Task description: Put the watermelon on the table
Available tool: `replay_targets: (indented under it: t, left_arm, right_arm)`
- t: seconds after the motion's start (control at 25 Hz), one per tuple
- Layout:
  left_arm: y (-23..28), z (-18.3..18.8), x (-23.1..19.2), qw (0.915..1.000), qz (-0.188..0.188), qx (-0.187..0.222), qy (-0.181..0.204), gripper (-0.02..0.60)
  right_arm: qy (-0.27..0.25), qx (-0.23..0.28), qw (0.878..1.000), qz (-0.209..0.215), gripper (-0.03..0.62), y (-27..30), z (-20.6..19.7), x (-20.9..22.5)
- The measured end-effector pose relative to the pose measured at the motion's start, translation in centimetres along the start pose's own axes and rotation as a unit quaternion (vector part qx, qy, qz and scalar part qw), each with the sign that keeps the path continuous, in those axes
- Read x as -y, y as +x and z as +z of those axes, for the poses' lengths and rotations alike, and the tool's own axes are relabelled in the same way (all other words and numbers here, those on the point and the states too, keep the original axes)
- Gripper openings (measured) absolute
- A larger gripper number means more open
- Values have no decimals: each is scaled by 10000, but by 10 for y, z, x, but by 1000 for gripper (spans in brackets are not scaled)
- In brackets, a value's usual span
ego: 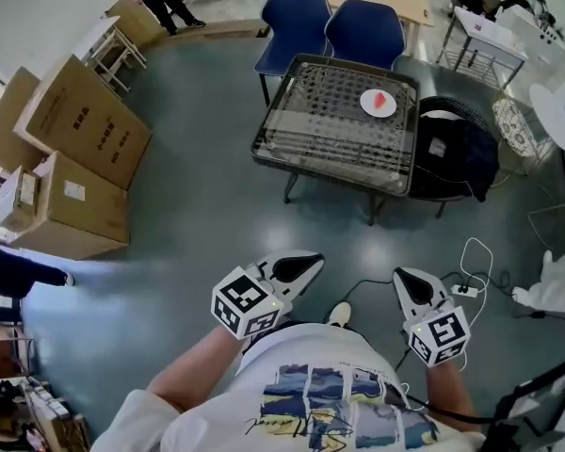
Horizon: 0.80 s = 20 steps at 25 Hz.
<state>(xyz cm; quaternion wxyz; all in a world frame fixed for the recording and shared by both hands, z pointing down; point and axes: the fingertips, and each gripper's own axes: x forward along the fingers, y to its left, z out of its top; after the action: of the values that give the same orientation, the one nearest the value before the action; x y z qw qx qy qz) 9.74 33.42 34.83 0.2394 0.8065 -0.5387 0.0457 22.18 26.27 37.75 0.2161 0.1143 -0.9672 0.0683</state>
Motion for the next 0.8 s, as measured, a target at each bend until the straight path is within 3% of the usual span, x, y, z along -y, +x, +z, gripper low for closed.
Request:
replay_targets:
  t: [0.32, 0.56, 0.8]
  left_arm:
    - [-98, -5, 23, 9992, -362, 104, -114, 9]
    - [-128, -26, 14, 9978, -661, -20, -99, 9]
    - [-149, -47, 11, 9958, -893, -140, -127, 9]
  right_arm:
    - [-172, 52, 9996, 222, 11, 19, 26, -104]
    - [-142, 2, 9997, -177, 9, 21, 21, -148]
    - [-67, 120, 9995, -292, 11, 23, 11, -187]
